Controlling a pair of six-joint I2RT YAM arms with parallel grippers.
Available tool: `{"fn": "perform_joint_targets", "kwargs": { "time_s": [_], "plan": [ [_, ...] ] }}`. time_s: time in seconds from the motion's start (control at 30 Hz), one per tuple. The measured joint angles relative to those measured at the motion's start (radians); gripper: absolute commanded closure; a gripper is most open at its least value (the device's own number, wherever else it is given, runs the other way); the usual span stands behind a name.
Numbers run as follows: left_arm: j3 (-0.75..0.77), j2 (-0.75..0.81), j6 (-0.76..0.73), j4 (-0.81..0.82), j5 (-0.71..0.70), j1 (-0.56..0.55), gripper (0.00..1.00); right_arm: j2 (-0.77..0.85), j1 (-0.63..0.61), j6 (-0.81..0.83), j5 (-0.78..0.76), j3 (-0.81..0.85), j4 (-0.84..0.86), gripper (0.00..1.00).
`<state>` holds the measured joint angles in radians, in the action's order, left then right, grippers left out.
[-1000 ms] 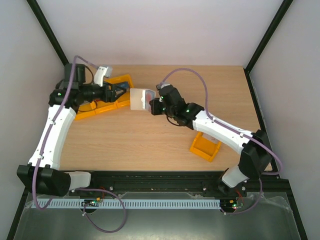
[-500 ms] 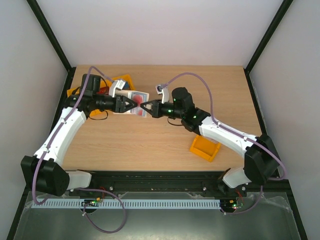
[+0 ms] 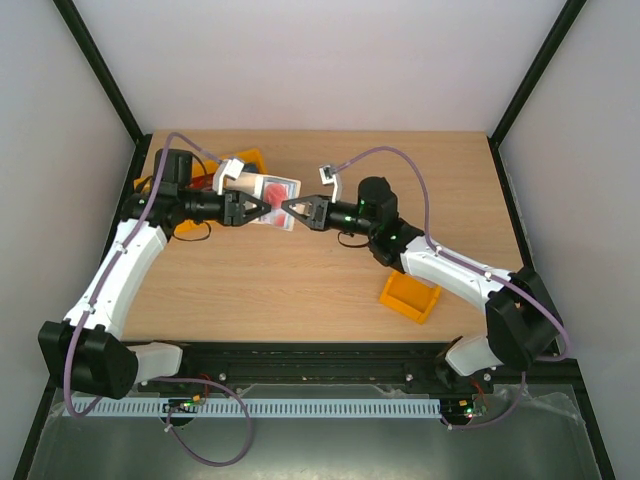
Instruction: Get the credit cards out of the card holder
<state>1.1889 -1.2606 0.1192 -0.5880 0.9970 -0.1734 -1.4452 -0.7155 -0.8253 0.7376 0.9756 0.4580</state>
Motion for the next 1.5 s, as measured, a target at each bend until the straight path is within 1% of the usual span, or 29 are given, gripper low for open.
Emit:
{"fn": "perform_joint_targets", "kwargs": {
  "time_s": [0.13, 0.17, 0.3, 0.43, 0.7, 0.87, 1.17, 1.23, 1.27, 1.3, 1.37, 1.43, 1.5],
  "plan": [
    [-0.005, 0.001, -0.002, 0.015, 0.037, 0.003, 0.61, -0.002, 0.007, -0.054, 0.021, -0.010, 0.057, 0.98],
    [-0.006, 0.001, -0.002, 0.019, 0.048, 0.004, 0.64, -0.003, 0.008, -0.063, 0.026, -0.010, 0.070, 0.98],
    [-0.004, -0.001, 0.013, 0.035, 0.078, 0.012, 0.88, -0.004, 0.016, -0.095, 0.045, -0.010, 0.122, 0.98],
    [0.008, -0.015, 0.040, 0.049, 0.095, 0.022, 0.98, -0.007, 0.021, -0.108, 0.048, -0.010, 0.174, 0.98],
    [0.028, -0.022, 0.061, 0.050, 0.148, 0.049, 0.98, -0.006, 0.029, -0.083, 0.041, -0.010, 0.198, 0.98],
    [0.029, -0.020, 0.056, 0.036, 0.201, 0.069, 0.98, 0.003, 0.025, -0.053, 0.047, -0.010, 0.187, 0.89],
    [0.030, -0.020, 0.047, 0.012, 0.231, 0.064, 0.98, -0.007, 0.021, -0.049, 0.073, -0.008, 0.199, 0.84],
    [0.031, -0.020, 0.045, 0.011, 0.242, 0.053, 0.98, -0.023, 0.013, -0.055, 0.085, -0.007, 0.204, 0.86],
    [0.034, -0.020, 0.044, 0.008, 0.245, 0.048, 0.98, -0.030, 0.007, -0.056, 0.092, -0.007, 0.204, 0.90],
    [0.039, -0.020, 0.041, 0.004, 0.247, 0.045, 0.98, -0.037, 0.005, -0.058, 0.095, -0.007, 0.204, 0.98],
    [0.045, -0.019, 0.037, -0.002, 0.244, 0.046, 0.98, -0.042, 0.003, -0.061, 0.101, -0.007, 0.211, 0.98],
    [0.045, -0.019, 0.038, -0.001, 0.244, 0.045, 0.95, -0.042, 0.003, -0.066, 0.103, -0.007, 0.217, 0.98],
    [0.045, -0.018, 0.046, 0.006, 0.243, 0.045, 0.89, -0.042, 0.003, -0.076, 0.104, -0.007, 0.227, 0.98]
  ]
}}
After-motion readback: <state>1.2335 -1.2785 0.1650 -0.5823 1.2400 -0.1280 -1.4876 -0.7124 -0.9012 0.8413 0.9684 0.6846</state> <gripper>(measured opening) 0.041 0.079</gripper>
